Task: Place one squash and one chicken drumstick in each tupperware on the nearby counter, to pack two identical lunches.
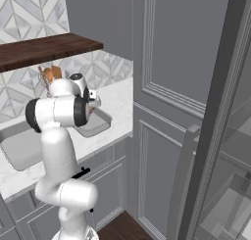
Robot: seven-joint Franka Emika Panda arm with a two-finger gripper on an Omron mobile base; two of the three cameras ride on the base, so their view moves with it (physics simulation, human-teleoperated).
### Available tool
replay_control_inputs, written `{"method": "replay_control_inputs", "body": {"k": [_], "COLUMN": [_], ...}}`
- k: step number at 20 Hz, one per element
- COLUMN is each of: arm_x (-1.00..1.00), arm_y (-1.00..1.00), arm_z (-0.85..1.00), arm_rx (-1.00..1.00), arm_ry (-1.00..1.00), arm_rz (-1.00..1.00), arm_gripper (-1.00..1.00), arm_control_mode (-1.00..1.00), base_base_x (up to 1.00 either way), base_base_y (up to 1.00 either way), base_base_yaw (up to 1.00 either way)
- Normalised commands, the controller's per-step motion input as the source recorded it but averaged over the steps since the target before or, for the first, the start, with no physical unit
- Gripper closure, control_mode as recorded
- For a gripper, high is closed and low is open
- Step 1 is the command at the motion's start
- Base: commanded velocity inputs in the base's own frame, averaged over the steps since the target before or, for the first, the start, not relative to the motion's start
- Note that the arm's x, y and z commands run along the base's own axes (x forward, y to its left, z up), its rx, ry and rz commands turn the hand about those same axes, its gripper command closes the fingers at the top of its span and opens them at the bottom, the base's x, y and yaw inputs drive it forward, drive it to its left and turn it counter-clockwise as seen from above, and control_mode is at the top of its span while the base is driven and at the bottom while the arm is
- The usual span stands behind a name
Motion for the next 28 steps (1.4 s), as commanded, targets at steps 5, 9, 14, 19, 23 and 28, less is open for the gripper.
{"method": "replay_control_inputs", "body": {"k": [5, 9, 14, 19, 23, 28], "arm_x": [0.45, 0.16, 0.15, 0.00, -0.03, -0.32], "arm_y": [0.00, 0.00, 0.01, 0.00, 0.00, 0.00], "arm_z": [-0.42, -0.14, -0.38, -0.44, -0.57, -0.05], "arm_rx": [-0.04, 0.00, -0.01, 0.00, -0.01, 0.00], "arm_ry": [0.01, 0.01, 0.04, 0.00, 0.00, 0.00], "arm_rz": [0.00, 0.00, 0.00, 0.00, 0.00, 0.01], "arm_gripper": [1.00, 1.00, 1.00, 1.00, -1.00, -1.00], "arm_control_mode": [-1.00, -1.00, -1.00, -1.00, -1.00, -1.00], "base_base_x": [0.00, 0.00, 0.00, 0.00, 0.00, 0.00], "base_base_y": [0.00, 0.00, 0.00, 0.00, 0.00, 0.00], "base_base_yaw": [0.00, 0.00, 0.00, 0.00, 0.00, 0.00]}}
